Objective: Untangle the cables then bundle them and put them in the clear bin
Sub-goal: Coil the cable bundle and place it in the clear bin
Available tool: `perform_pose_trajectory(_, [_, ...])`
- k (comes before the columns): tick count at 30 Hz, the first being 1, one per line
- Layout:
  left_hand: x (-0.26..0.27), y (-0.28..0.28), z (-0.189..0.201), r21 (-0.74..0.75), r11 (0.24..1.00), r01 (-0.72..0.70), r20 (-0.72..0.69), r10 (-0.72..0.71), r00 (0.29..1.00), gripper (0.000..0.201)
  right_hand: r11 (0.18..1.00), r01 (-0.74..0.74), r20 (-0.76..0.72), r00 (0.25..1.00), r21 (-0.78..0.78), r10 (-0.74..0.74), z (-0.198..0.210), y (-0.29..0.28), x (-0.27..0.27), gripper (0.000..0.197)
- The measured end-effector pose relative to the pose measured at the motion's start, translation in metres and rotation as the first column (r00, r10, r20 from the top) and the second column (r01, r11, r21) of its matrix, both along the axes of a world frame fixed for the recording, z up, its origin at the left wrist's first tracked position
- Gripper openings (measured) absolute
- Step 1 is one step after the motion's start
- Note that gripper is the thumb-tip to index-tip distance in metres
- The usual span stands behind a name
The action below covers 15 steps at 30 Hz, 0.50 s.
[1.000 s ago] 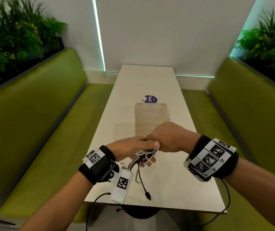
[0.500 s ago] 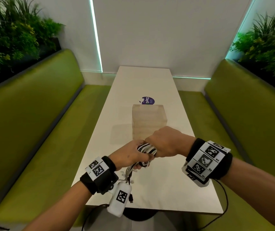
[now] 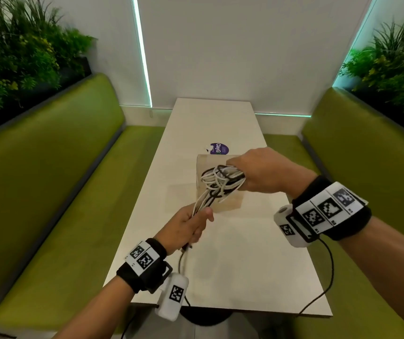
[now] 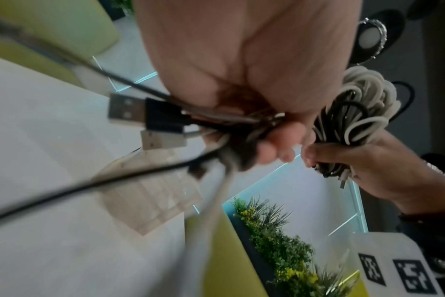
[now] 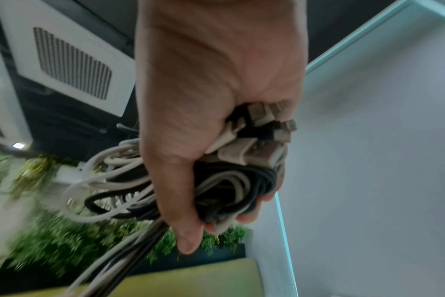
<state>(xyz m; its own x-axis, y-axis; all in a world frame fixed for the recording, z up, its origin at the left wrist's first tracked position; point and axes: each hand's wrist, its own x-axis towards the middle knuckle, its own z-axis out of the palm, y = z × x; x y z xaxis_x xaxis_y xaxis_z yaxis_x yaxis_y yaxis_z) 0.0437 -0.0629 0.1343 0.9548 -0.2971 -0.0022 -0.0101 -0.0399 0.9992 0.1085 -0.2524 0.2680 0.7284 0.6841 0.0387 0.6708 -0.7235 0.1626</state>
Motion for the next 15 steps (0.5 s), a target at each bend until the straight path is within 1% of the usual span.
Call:
perform_pose_trajectory(2, [0.001,0.003,0.003,-0.078,0.997,-0.023,-0.016,0.022,1.000,0.031,0.998,0.039,-0.044,0.998,0.039,-0.037,0.004,-0.001,0.002,0.027])
perform_pose_trajectory(4, [0.003,0.006,0.007,-0.121,0.991,-0.052,0.002,0.053,0.999,0.032,0.992,0.086,-0.090,0.993,0.087,-0.079,0.005,-0.001,0.002,0.028])
perform_pose_trajectory(5, [0.004,0.008,0.009,-0.147,0.986,-0.079,0.014,0.082,0.997,0.032,0.984,0.120,-0.138,0.985,0.129,-0.102,0.005,0.000,0.000,0.027])
perform_pose_trajectory(6, [0.005,0.010,0.012,-0.183,0.977,-0.112,0.029,0.119,0.992,0.031,0.964,0.170,-0.218,0.968,0.204,-0.125,0.004,0.000,-0.002,0.024])
perform_pose_trajectory(7, [0.007,0.012,0.016,-0.223,0.963,-0.151,0.044,0.165,0.985,0.030,0.921,0.232,-0.319,0.939,0.312,-0.128,0.002,0.002,-0.005,0.020])
perform_pose_trajectory(8, [0.010,0.012,0.020,-0.266,0.943,-0.199,0.055,0.221,0.974,0.030,0.852,0.300,-0.421,0.901,0.430,-0.105,-0.003,0.005,-0.009,0.019])
perform_pose_trajectory(9, [0.013,0.012,0.024,-0.297,0.920,-0.256,0.060,0.285,0.957,0.031,0.765,0.369,-0.506,0.860,0.528,-0.066,-0.010,0.010,-0.015,0.018])
perform_pose_trajectory(10, [0.016,0.011,0.028,-0.316,0.896,-0.313,0.068,0.350,0.934,0.031,0.680,0.431,-0.565,0.825,0.594,-0.029,-0.019,0.016,-0.020,0.016])
perform_pose_trajectory(11, [0.019,0.009,0.032,-0.322,0.874,-0.363,0.082,0.408,0.909,0.031,0.609,0.481,-0.604,0.797,0.631,-0.004,-0.028,0.022,-0.026,0.014])
perform_pose_trajectory(12, [0.021,0.008,0.033,-0.328,0.856,-0.400,0.100,0.452,0.886,0.031,0.556,0.518,-0.634,0.773,0.650,0.019,-0.037,0.029,-0.032,0.013])
perform_pose_trajectory(13, [0.022,0.006,0.034,-0.341,0.844,-0.414,0.117,0.475,0.872,0.031,0.516,0.537,-0.652,0.756,0.667,0.055,-0.045,0.034,-0.036,0.012])
perform_pose_trajectory(15, [0.021,0.006,0.032,-0.372,0.834,-0.409,0.113,0.478,0.871,0.033,0.460,0.556,-0.667,0.736,0.692,0.113,-0.059,0.043,-0.040,0.013])
